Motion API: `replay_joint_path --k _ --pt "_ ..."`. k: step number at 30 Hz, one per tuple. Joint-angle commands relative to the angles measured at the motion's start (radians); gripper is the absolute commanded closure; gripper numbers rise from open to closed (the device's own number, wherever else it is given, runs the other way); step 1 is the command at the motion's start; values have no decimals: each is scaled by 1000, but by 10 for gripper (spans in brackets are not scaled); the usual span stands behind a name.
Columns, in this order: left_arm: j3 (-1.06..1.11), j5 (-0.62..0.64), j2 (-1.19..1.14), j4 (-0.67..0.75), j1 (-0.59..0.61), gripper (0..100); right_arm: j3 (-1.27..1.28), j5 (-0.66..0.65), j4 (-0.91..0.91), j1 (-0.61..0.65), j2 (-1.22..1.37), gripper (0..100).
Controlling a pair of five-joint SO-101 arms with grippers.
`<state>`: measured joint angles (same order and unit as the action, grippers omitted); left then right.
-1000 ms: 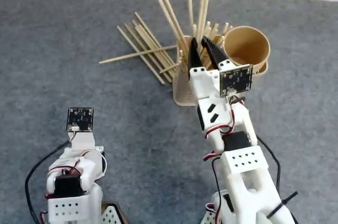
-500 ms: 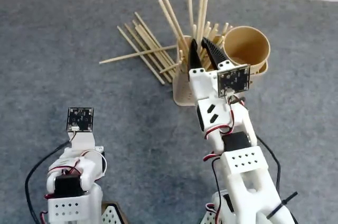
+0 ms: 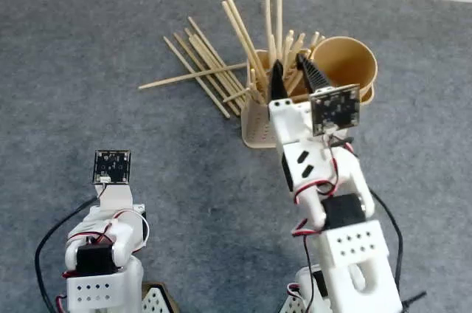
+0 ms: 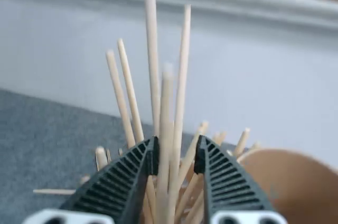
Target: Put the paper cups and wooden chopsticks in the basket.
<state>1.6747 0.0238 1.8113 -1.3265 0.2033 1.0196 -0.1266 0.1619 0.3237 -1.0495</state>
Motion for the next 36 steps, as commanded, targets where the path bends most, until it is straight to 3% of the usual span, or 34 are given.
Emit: replay_joint_path --k 1,11,19,31,36 --pt "21 9 5 -6 -22 995 -148 -8 107 12 -71 878" --pt "21 9 5 -6 -22 995 -364 -8 496 150 -88 882" --pt "21 9 5 -6 -22 995 -469 -14 745 191 -88 882" --pt "21 9 5 -6 -22 995 -544 -14 969 294 -88 882" --pt "21 9 5 -6 -22 995 -545 -15 974 311 -81 882"
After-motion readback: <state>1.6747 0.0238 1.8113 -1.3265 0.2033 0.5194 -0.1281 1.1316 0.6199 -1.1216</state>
